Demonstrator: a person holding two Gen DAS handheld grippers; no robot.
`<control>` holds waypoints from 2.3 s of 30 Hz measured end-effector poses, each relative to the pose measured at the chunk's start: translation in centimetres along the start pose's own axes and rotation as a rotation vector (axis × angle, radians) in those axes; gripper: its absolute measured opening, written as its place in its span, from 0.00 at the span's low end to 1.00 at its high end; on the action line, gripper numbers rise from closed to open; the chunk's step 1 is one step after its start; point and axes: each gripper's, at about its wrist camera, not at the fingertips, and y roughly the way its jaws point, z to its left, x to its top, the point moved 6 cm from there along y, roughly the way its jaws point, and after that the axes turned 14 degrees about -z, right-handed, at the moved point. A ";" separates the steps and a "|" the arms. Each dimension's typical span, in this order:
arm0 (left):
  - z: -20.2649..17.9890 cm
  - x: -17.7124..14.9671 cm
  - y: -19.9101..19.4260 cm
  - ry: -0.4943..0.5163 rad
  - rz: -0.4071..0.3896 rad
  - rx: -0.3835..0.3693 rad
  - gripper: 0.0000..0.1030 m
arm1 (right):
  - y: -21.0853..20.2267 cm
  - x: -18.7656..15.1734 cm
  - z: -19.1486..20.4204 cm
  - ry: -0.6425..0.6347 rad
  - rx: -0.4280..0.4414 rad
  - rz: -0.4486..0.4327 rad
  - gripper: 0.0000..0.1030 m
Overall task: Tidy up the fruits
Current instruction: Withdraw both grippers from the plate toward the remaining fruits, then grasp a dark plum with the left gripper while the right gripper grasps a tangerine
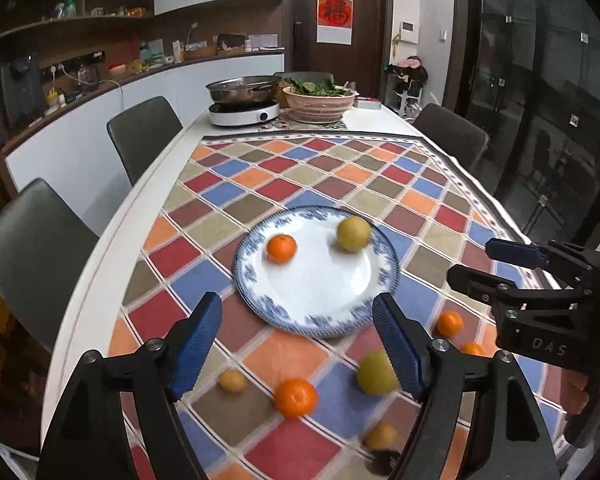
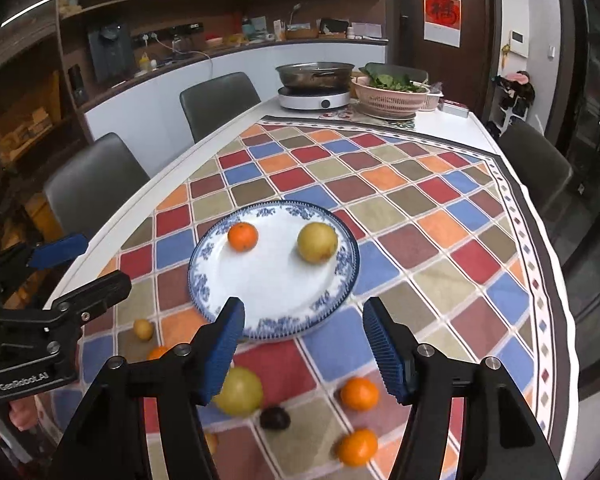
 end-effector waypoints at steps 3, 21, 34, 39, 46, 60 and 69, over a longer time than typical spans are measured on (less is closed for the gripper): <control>-0.9 -1.2 -1.4 -0.004 0.008 -0.019 0.75 | -1.6 -0.9 0.0 -0.012 -0.007 -0.010 0.60; -5.1 -9.8 -3.4 0.018 0.183 -0.061 0.75 | -5.6 -9.2 -1.6 -0.032 -0.062 0.065 0.60; -6.2 -14.3 -1.2 -0.013 0.355 -0.104 0.65 | -3.5 -13.2 -3.6 0.005 -0.087 0.153 0.60; -6.5 -15.1 -0.6 -0.024 0.379 -0.115 0.53 | -2.5 -13.7 -4.0 0.007 -0.084 0.163 0.60; -6.9 -15.4 -0.1 -0.028 0.396 -0.132 0.45 | -1.2 -13.6 -4.5 0.018 -0.070 0.169 0.60; -7.1 -15.7 0.4 -0.041 0.408 -0.163 0.26 | 1.2 -13.9 -4.6 0.008 -0.062 0.204 0.38; -6.9 -15.3 -0.1 -0.054 0.384 -0.180 0.26 | -0.1 -13.6 -3.8 0.007 -0.047 0.187 0.34</control>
